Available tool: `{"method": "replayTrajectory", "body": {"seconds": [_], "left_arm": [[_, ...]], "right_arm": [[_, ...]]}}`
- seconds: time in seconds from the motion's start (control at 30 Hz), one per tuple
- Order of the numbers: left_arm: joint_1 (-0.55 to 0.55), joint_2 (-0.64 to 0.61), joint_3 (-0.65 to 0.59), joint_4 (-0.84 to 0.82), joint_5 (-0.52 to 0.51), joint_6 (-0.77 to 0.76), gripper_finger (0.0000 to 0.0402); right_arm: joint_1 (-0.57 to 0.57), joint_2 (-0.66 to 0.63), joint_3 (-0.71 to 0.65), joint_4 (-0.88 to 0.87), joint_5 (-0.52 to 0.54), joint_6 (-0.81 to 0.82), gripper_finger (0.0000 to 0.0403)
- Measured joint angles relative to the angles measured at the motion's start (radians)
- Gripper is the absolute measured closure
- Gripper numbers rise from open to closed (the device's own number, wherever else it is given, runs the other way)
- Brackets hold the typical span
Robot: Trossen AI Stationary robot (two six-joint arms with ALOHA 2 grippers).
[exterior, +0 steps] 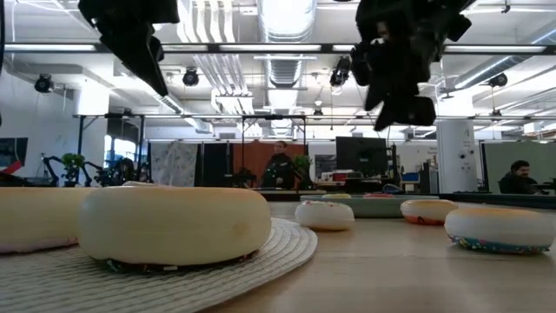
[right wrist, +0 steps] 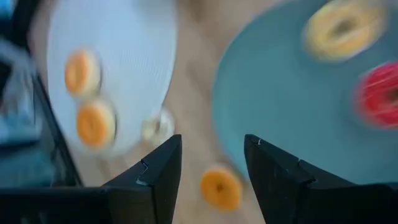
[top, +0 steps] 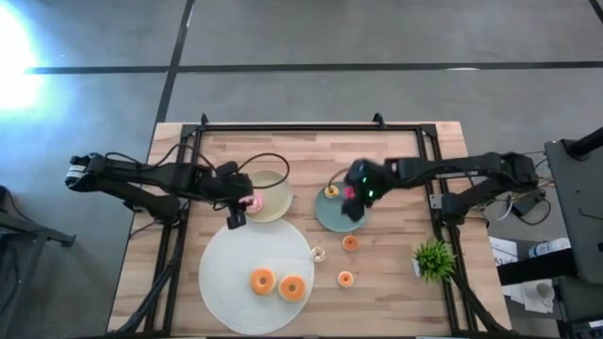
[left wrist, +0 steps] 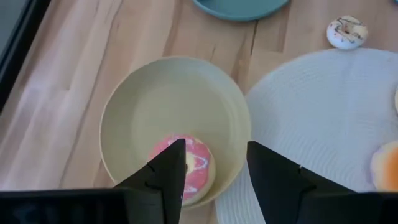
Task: Pick & Place donuts
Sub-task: Put the small blue donut on the blue plate
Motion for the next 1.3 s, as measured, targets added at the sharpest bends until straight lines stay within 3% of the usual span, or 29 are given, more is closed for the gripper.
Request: {"method": "replayTrajectory", "body": {"seconds": [0.13, 0.37, 0.47, 0.67, 1.0, 1.3], "left_arm": [[-0.012, -0.037, -0.032, -0.011, -0.001, -0.038, 0.0257], [-0.013, -0.075, -0.076, -0.008, -0.034, -0.028, 0.0257], [-0.013, -0.078, -0.096, -0.005, -0.051, 0.0, 0.0257], [-0.014, -0.078, -0.127, -0.004, -0.057, 0.017, 0.0257], [-0.014, -0.078, -0.128, -0.002, -0.057, 0.086, 0.0257], [-0.014, -0.078, -0.128, -0.002, -0.057, 0.09, 0.0257]], "right_arm": [[0.137, 0.038, 0.0, -0.011, 0.005, -0.028, 0.0237], [0.435, 0.055, 0.0, -0.071, 0.224, 0.017, 0.0252], [0.514, 0.107, 0.0, -0.032, 0.249, 0.024, 0.0259], [0.591, 0.232, 0.071, -0.034, 0.235, 0.048, 0.0261], [0.676, 0.466, 0.318, -0.063, 0.265, -0.162, 0.0261], [0.708, 0.582, 0.441, -0.182, 0.416, -0.053, 0.0261]]}}
